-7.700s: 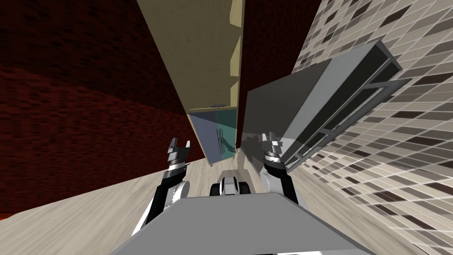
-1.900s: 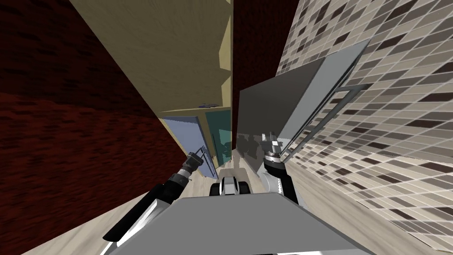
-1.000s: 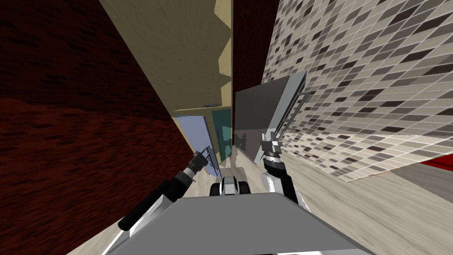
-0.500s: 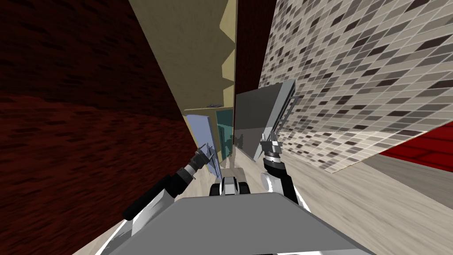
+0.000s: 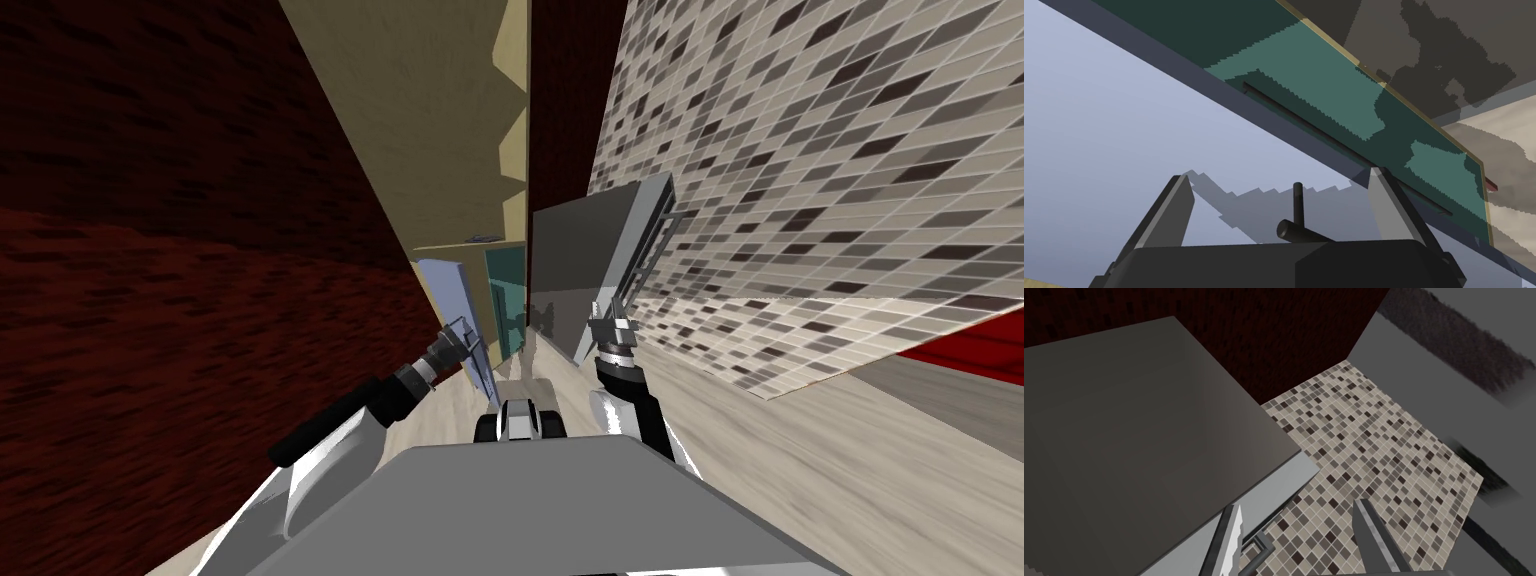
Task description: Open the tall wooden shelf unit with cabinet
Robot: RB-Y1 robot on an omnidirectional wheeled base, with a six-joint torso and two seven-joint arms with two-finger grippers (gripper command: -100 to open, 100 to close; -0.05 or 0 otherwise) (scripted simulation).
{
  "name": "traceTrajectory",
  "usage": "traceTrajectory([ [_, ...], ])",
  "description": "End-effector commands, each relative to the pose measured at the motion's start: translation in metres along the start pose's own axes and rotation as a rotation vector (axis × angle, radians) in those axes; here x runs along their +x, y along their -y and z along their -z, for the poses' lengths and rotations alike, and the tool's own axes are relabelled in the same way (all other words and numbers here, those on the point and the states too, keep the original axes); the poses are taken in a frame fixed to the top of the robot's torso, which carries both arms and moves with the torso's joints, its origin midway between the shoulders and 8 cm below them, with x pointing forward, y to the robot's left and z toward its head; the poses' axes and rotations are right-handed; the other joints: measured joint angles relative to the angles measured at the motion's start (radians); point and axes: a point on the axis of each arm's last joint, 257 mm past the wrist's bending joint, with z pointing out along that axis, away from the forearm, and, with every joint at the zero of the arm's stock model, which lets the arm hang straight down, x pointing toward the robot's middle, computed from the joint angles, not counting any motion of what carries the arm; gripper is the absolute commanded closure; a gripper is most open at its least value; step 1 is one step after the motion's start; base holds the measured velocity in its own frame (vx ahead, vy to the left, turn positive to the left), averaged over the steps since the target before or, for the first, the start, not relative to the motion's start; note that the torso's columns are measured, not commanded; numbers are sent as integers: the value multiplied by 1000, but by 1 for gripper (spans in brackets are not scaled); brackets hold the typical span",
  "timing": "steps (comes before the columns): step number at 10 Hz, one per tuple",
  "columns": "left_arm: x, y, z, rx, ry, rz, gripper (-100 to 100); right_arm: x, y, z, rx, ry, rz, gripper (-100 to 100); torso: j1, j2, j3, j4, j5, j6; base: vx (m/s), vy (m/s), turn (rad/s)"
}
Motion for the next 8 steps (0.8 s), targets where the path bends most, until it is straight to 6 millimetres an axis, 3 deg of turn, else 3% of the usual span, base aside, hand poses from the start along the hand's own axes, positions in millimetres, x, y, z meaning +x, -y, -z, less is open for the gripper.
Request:
traceTrajectory([
  [1, 8, 15, -1, -9, -11, -2, -100, 0, 0, 0, 0, 0, 0, 0, 0, 1, 1, 0, 0, 0, -15, -33, 57],
  [2, 5, 10, -1, -5, -10, -2, -100, 0, 0, 0, 0, 0, 0, 0, 0, 2, 1, 0, 0, -1, -6, -15, 11],
  [3, 5, 10, -1, -7, -9, -1, 0, 0, 0, 0, 0, 0, 0, 0, 1, 1, 1, 0, 1, -1, 0, 0, 0],
  [8, 5, 10, -1, -7, -9, -1, 0, 0, 0, 0, 0, 0, 0, 0, 0, 1, 1, 0, 0, -1, 0, 0, 0],
])
